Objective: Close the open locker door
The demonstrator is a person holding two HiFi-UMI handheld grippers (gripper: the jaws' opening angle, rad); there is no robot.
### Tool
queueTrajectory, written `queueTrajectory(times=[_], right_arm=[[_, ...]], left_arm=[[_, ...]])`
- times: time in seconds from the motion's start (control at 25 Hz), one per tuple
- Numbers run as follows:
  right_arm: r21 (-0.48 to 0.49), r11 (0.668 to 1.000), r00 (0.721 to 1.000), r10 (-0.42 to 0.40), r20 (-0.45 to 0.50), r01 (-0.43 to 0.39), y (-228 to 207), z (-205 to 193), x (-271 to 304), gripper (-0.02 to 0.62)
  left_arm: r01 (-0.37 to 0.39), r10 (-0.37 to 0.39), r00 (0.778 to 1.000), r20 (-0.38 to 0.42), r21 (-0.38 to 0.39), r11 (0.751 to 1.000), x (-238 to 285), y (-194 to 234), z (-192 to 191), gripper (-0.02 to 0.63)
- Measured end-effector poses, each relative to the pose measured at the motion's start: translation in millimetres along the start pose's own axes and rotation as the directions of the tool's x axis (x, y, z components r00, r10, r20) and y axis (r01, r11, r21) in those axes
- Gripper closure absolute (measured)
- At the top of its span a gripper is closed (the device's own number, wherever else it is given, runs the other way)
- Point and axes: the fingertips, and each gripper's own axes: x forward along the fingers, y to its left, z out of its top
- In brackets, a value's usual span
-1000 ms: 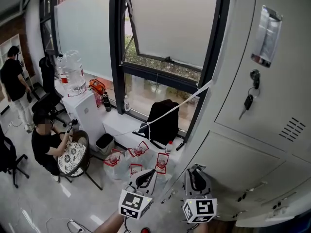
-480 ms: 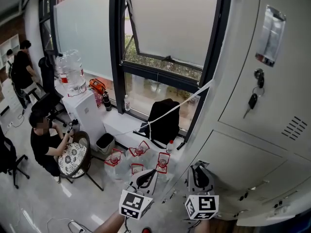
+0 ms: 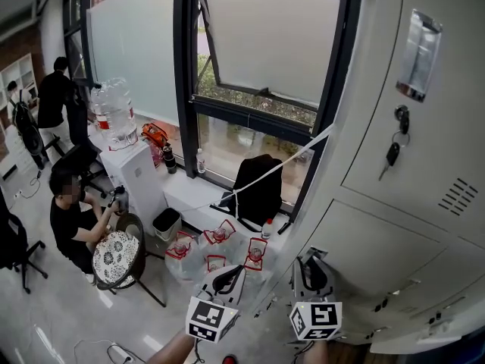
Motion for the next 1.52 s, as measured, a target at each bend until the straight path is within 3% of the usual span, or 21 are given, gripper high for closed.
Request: queueTrajectory(times=[0.24, 0.6, 1.24, 1.52], right_arm=[[0.007, 1.0, 0.999, 0.004, 0.035, -0.004, 4.9, 5.2, -8.5, 0.391], [0.003, 1.0, 0.999, 0.007, 0.034, -0.007, 4.0, 7.6, -28.8, 0.368], [-0.032, 0.99, 0.99, -0.139, 0.025, 0.14, -39.0, -2.7, -142.2, 0.466], [0.01, 0.986, 0.986, -0.167, -0.004, 0.167, -34.4, -18.8, -182.4, 0.552]], left_arm=[[-0.012, 0.012, 1.0, -0.001, 0.004, 1.0, -7.9, -0.2, -0.4, 0.584], [-0.001, 0.001, 1.0, 0.016, 0.013, 1.0, -14.9, -15.1, 6.6, 0.584], [0.098, -0.1, 0.994, 0.039, 0.037, 0.994, -30.6, -90.3, 11.5, 0.584], [0.145, -0.145, 0.989, 0.015, 0.042, 0.989, -38.2, -120.8, -3.2, 0.584]])
